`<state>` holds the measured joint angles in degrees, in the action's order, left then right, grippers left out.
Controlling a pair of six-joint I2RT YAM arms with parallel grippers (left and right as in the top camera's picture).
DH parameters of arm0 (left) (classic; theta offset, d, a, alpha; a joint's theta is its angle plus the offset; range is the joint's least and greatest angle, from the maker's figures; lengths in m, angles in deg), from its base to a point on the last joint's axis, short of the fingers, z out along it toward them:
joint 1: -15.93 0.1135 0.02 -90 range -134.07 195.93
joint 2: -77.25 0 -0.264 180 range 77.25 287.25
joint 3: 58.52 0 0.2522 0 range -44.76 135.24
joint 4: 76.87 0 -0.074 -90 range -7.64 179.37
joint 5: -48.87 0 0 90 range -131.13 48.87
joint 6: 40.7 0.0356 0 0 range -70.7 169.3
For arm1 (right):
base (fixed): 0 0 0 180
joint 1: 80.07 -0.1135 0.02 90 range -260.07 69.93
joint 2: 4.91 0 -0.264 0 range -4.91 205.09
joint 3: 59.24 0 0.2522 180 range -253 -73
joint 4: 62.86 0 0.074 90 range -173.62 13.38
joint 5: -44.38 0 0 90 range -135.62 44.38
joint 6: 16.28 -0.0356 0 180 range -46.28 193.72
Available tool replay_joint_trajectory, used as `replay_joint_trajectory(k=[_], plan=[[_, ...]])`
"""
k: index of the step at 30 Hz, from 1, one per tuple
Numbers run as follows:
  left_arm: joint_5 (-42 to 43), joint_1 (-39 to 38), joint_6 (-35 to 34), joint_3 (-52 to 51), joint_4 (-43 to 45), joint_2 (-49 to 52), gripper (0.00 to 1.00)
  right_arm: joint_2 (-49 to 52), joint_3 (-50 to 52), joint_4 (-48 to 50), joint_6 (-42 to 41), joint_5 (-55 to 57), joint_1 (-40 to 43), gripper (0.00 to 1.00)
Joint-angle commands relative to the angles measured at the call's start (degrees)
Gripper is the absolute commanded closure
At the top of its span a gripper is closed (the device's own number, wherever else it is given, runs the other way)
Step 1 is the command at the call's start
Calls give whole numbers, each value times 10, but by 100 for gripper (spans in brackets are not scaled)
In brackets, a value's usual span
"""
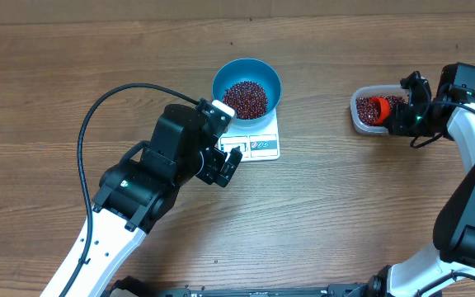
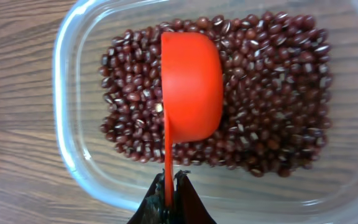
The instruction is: Scoop item into bowl and weigh 150g on scale
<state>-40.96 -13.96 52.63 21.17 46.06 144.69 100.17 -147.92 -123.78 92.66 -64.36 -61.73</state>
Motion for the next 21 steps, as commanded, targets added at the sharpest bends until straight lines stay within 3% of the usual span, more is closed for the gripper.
replay_joint_trajectory(k=[1,8,21], plan=[[-6,3,-7,11,0,-3,1,14,6,3,11,68,4,96],[-6,3,-7,11,0,-3,1,14,6,-1,10,101,3,96],[-6,3,-7,11,0,-3,0,14,6,-48,10,-7,3,96]])
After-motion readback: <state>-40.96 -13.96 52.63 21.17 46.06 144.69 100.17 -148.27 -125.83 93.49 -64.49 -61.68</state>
